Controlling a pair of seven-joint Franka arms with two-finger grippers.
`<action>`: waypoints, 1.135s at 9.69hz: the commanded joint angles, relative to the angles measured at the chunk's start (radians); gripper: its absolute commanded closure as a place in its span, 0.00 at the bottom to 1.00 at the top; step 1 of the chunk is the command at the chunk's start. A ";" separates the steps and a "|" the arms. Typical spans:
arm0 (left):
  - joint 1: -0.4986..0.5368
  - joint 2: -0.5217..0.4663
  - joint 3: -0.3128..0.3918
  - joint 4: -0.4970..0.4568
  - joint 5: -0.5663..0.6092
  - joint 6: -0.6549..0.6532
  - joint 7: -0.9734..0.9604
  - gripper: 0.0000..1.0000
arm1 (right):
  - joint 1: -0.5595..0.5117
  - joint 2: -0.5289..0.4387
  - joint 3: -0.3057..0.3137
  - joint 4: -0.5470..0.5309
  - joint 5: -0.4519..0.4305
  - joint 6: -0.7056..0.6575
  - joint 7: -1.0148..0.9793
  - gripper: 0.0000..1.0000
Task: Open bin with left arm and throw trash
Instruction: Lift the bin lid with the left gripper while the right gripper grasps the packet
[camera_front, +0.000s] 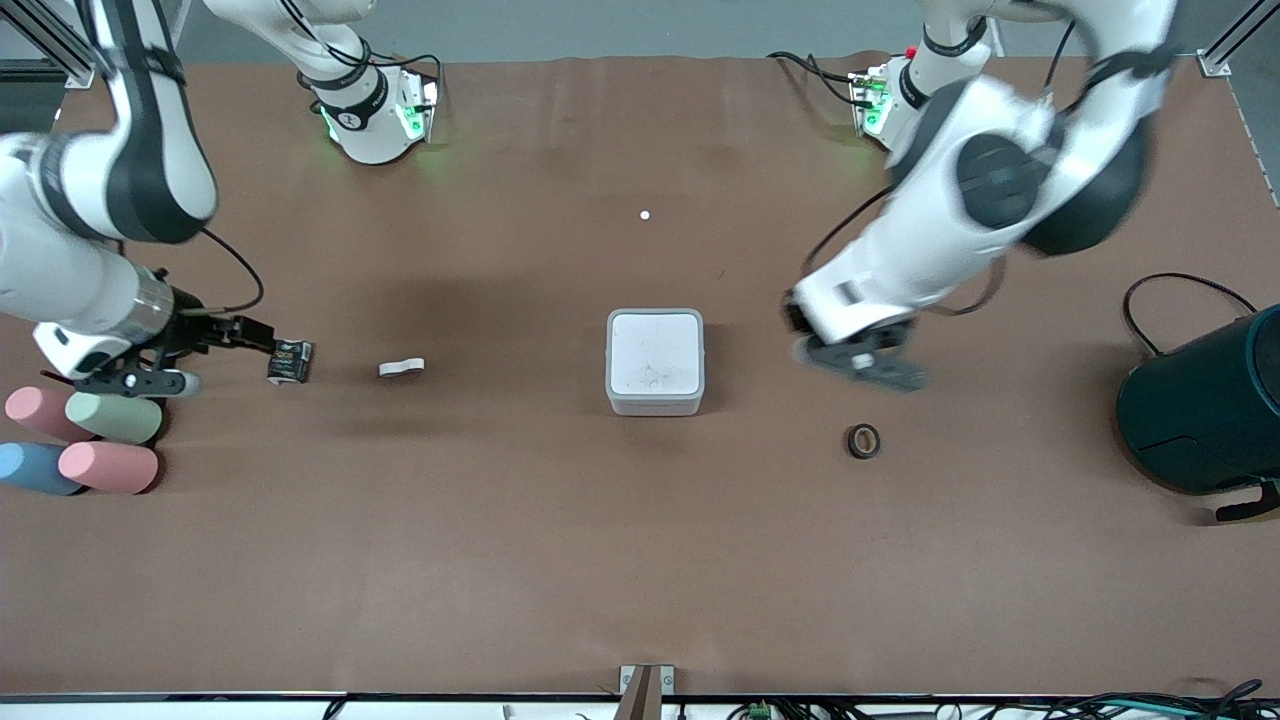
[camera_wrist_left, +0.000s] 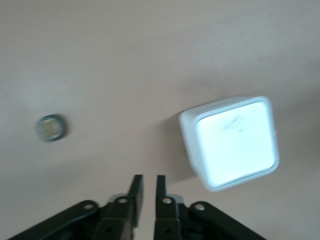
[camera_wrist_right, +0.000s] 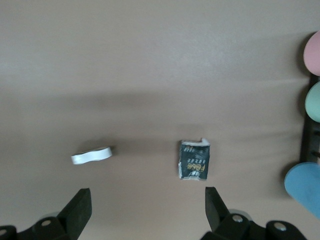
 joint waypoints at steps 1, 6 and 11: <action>-0.114 0.130 0.007 0.036 0.026 0.195 -0.107 1.00 | -0.061 0.006 0.008 -0.142 -0.010 0.160 -0.068 0.00; -0.195 0.282 0.006 0.034 0.212 0.378 -0.293 1.00 | -0.087 0.203 0.008 -0.152 -0.010 0.300 -0.069 0.00; -0.177 0.293 0.006 0.025 0.214 0.307 -0.356 1.00 | -0.097 0.287 0.008 -0.166 -0.010 0.283 -0.072 0.16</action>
